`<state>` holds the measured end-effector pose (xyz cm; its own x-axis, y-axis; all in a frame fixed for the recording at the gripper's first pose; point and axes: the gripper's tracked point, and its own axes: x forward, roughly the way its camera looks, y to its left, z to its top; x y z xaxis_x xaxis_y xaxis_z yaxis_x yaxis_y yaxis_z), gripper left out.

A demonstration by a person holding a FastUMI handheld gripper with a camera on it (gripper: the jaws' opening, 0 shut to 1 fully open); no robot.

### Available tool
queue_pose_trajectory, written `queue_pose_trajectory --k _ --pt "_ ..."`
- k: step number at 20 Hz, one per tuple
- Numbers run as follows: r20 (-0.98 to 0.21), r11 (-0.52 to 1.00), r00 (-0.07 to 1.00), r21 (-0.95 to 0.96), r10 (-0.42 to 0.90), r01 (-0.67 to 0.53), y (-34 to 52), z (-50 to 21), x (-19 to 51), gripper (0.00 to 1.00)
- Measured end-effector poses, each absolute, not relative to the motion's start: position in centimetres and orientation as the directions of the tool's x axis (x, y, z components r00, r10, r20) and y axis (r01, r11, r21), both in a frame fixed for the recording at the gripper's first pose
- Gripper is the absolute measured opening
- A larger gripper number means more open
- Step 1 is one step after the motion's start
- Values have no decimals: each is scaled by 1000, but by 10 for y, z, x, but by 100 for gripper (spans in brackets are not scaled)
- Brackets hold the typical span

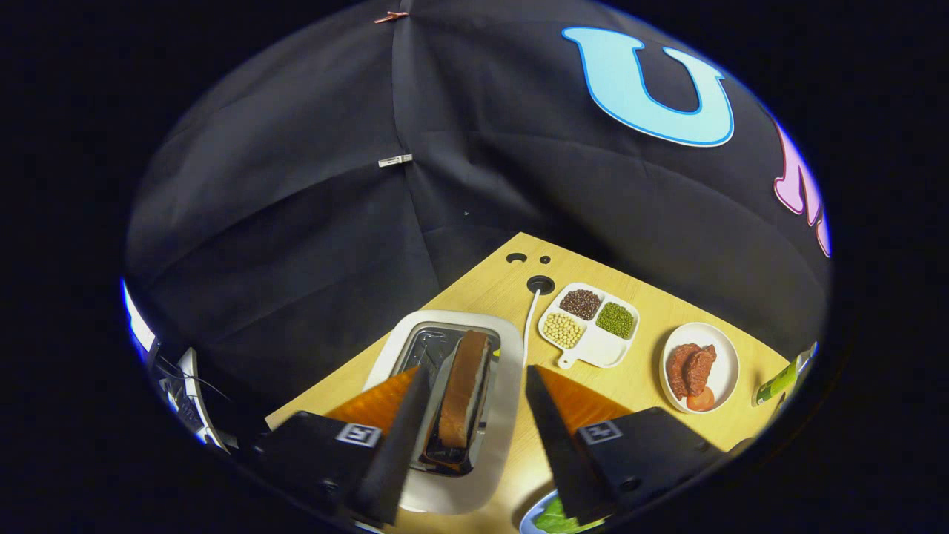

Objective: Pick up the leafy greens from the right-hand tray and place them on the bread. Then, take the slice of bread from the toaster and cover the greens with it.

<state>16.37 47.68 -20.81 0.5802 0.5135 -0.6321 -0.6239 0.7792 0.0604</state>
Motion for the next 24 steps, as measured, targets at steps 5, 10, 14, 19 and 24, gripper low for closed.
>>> queue_pose_trajectory --k 5,10,14,19,24 --pt "-656 772 567 37 498 -635 480 -217 159 44" --pt "-674 775 552 49 491 -630 480 -219 154 15" --pt "-647 743 549 41 529 -668 483 -200 144 11" --pt "-598 733 573 37 561 -679 474 -162 140 11" --pt "-550 747 605 52 575 -663 447 -127 139 10"
